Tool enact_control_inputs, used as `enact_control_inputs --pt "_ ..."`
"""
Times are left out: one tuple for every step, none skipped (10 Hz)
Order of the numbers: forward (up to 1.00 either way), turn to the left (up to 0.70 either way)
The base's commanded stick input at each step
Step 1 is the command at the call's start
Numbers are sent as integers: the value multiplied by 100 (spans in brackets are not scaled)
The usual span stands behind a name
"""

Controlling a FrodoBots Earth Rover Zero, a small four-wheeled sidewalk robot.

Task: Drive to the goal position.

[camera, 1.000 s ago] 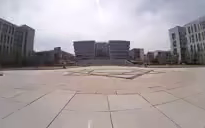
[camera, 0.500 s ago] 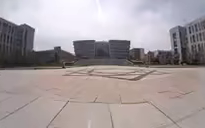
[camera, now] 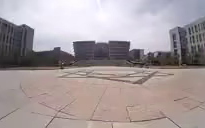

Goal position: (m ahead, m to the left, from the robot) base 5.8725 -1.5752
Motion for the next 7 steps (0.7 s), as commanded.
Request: enact_control_inputs --pt "100 0" --pt "100 0" --pt "100 0" --pt "100 0" --pt "100 0" --pt "100 0" --pt "100 0"
